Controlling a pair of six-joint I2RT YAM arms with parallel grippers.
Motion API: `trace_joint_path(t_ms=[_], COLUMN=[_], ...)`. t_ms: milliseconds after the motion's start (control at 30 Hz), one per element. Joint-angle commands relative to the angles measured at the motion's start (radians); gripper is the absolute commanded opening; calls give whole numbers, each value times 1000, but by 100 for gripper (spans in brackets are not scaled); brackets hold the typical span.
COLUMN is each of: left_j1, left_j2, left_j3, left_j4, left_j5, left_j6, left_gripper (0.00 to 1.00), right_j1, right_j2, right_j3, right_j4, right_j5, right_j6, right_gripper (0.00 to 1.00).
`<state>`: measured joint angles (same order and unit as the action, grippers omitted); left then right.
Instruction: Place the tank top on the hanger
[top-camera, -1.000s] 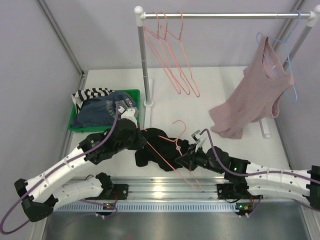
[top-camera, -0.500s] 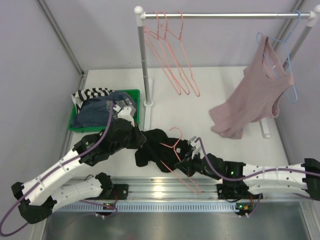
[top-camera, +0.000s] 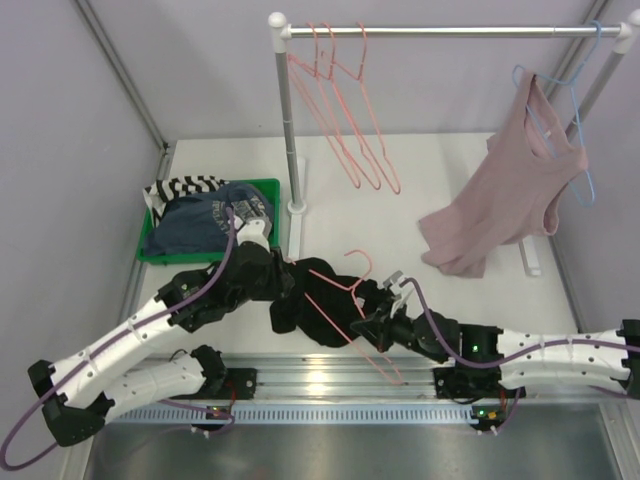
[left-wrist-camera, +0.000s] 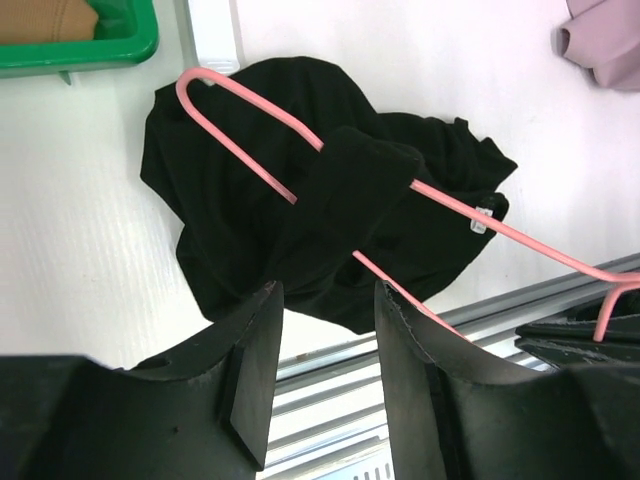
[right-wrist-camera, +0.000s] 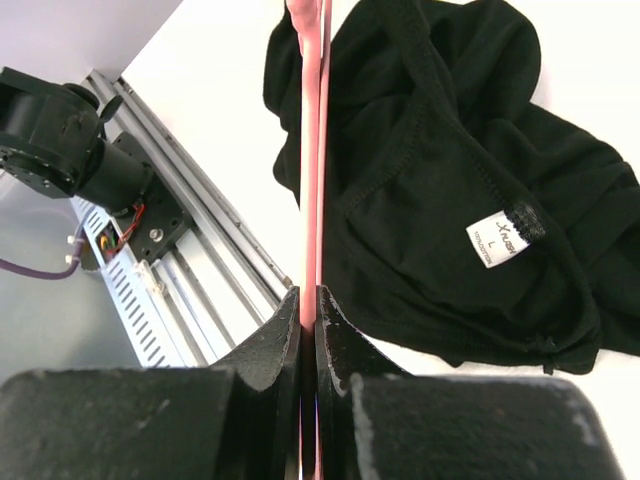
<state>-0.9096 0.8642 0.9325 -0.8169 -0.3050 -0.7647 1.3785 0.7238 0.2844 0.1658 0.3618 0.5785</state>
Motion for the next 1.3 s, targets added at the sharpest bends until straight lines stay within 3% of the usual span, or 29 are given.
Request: trace_joint_path(t_ms=[0, 333, 600, 733, 1033, 1267], left_j1=[3, 3, 3, 3, 2, 2], left_j2=[4, 30, -48, -96, -133, -128], left_j3=[9, -12, 86, 106, 58, 28], left_j4=[24, 131, 166, 208, 332, 366], left_j5=[-42, 52, 81, 168, 368, 397], left_j6=[5, 77, 215, 290, 364, 384], left_gripper=[47, 42, 48, 49, 53, 54], right_j1=[36, 70, 74, 74, 63, 27], right_j2=[-26, -21, 34, 75, 173, 232], right_j3=[64, 156, 206, 240, 308, 351], right_j4=[8, -72, -71, -74, -35, -19], right_j5=[35, 45, 2, -3, -32, -73], right_j6=[-31, -72, -160, -178, -203, -195], right_gripper=[0, 0, 0, 0, 0, 0])
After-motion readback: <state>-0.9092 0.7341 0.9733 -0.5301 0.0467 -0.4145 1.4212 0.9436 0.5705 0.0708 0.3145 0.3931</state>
